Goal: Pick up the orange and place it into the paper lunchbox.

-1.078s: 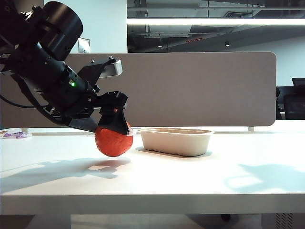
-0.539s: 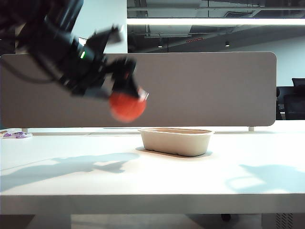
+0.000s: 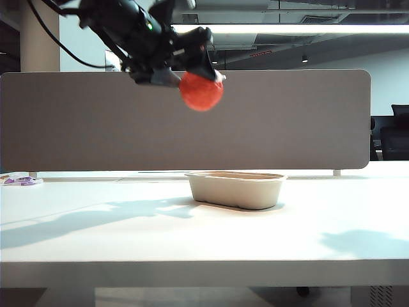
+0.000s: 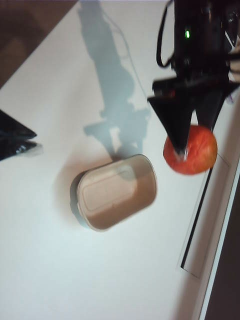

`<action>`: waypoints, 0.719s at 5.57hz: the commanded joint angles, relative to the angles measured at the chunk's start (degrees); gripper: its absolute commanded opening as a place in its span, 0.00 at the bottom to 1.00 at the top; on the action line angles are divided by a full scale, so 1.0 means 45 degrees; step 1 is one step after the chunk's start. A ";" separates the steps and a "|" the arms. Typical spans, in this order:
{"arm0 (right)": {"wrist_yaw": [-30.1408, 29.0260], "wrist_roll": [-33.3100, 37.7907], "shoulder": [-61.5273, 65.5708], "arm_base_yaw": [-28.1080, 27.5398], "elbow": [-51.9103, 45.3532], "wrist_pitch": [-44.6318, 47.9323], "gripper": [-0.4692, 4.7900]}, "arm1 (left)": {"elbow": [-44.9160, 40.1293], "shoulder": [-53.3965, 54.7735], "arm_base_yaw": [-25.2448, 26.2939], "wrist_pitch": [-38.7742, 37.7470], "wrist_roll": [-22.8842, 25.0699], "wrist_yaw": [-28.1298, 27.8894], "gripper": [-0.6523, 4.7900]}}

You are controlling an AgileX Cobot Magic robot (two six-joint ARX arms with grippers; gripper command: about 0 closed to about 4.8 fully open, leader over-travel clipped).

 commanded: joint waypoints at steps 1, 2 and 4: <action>0.0097 -0.0073 -0.0141 0.0670 0.0039 0.0053 0.09 | 0.1088 0.1409 -0.0015 0.0034 -0.0194 0.0515 0.75; 0.0092 -0.0019 -0.0146 0.0670 0.0039 0.0262 0.09 | 0.1511 0.2477 -0.0078 0.0049 -0.0573 0.0792 0.75; 0.0092 0.0024 -0.0155 0.0675 0.0039 0.0087 0.09 | 0.1530 0.3929 -0.0340 0.0457 -0.0578 0.1020 0.75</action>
